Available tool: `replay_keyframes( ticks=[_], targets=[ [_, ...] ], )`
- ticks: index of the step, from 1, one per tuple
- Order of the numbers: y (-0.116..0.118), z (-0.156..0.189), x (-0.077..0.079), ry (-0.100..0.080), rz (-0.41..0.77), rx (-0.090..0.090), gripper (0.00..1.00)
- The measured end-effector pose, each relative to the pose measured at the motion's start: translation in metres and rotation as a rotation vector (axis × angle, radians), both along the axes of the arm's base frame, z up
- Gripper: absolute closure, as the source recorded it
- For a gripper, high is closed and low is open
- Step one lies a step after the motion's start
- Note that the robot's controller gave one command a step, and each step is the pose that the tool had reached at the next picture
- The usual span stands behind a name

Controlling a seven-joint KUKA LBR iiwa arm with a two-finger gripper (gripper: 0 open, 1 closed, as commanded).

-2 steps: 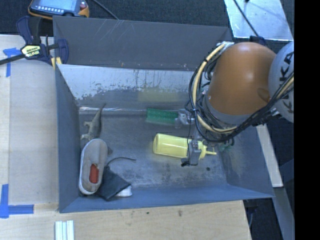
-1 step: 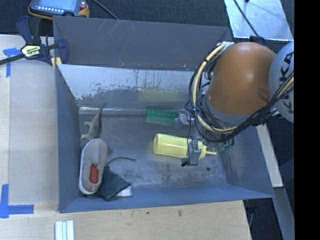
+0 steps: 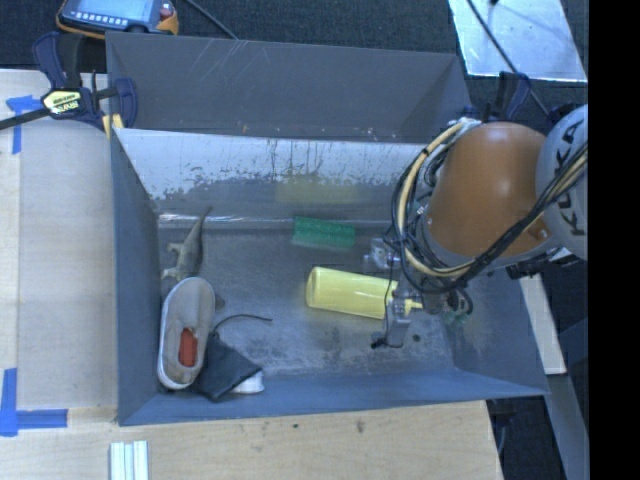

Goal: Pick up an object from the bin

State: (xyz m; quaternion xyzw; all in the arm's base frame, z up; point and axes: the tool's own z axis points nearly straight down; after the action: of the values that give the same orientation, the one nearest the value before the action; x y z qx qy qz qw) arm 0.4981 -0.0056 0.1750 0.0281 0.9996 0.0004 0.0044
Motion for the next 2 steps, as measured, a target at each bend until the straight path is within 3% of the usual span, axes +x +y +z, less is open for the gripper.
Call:
replay_keyframes(
  ticks=[1,2],
  targets=[
    [0.01,-0.048,0.009,0.005,-0.153,-0.001,0.0],
    [0.044,-0.074,0.017,0.001,-0.088,-0.001,0.0]
  ],
)
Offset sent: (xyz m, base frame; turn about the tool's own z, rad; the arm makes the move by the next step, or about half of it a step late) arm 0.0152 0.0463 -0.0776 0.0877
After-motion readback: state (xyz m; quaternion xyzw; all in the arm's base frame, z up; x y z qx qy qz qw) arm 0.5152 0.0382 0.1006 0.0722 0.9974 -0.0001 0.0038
